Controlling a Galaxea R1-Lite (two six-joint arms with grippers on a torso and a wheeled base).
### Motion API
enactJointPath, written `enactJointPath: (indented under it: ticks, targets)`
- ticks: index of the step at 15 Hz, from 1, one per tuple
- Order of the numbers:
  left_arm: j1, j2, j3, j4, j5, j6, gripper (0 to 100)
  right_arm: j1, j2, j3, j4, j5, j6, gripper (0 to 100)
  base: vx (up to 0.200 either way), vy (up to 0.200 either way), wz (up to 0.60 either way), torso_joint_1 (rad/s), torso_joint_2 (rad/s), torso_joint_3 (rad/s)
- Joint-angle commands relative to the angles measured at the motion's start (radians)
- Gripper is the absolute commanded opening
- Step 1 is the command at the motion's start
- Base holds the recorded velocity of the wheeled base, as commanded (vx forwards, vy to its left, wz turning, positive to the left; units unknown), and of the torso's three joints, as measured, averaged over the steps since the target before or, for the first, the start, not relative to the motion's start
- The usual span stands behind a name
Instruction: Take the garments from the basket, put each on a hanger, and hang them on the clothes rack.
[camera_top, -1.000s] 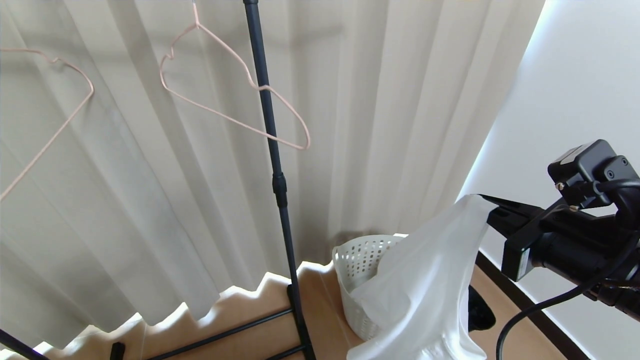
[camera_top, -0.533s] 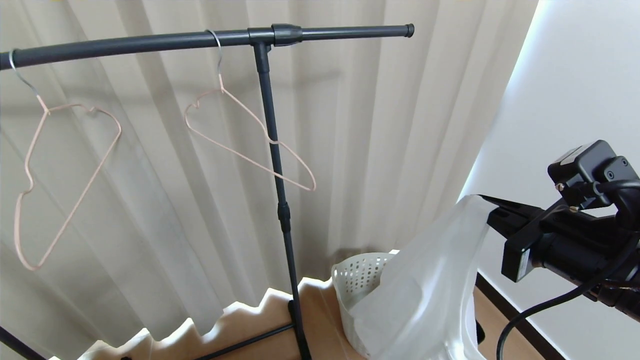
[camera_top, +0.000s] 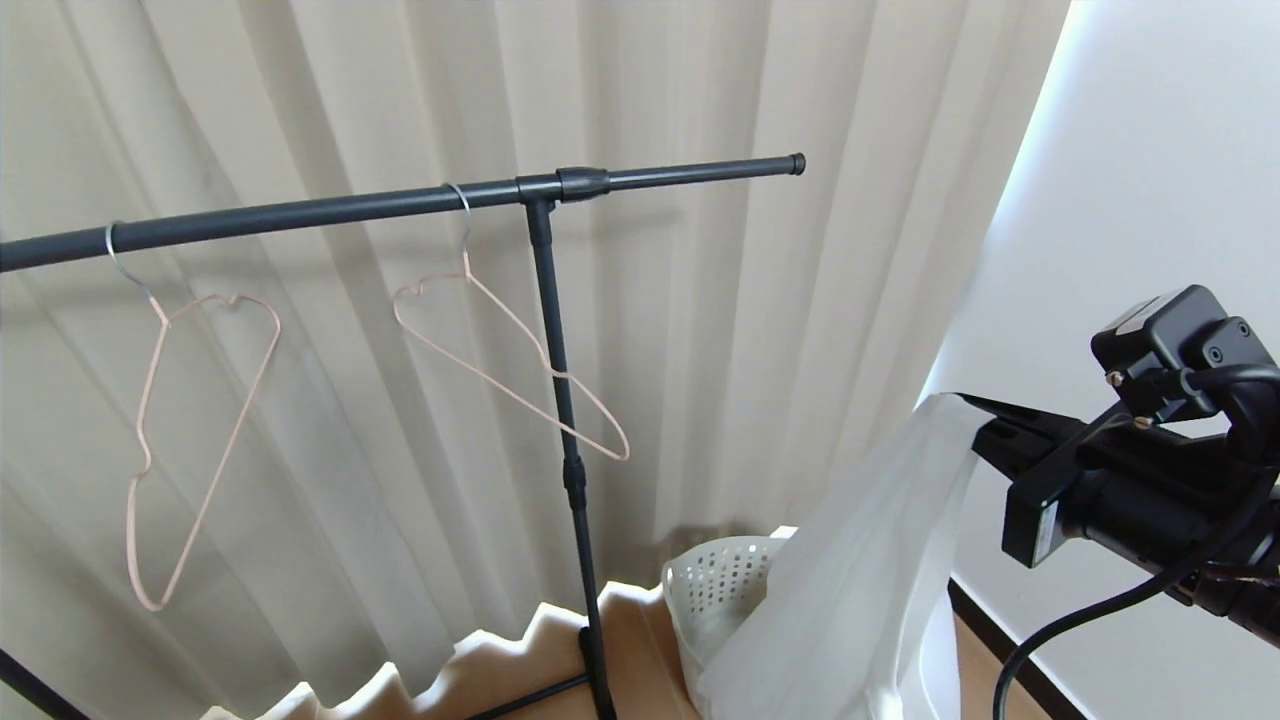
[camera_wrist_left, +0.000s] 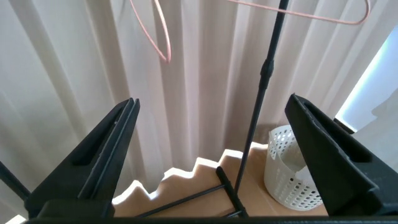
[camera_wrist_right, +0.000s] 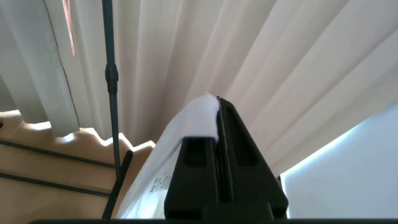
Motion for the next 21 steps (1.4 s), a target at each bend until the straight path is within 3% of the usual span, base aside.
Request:
enactJointPath:
  ticks: [1,16,21]
  targets:
    - [0.000,0.000,0.000,-0.001,0.000,-0.001,100,0.001,0.000,0.001,-0.001,-0.001,0.000,0,0.000,0.000,0.00,0.271,-0.61,-0.344]
    - [0.000,0.000,0.000,-0.002,0.005,0.004,100,0.001,-0.005,0.016,-0.002,-0.001,-0.002,0,0.000,0.000,0.00,0.180,-0.39,-0.213]
    - [0.000,0.000,0.000,-0.002,0.002,0.007,100,0.001,0.001,0.024,-0.001,-0.001,-0.002,0,0.000,0.000,0.12,0.009,-0.01,-0.010]
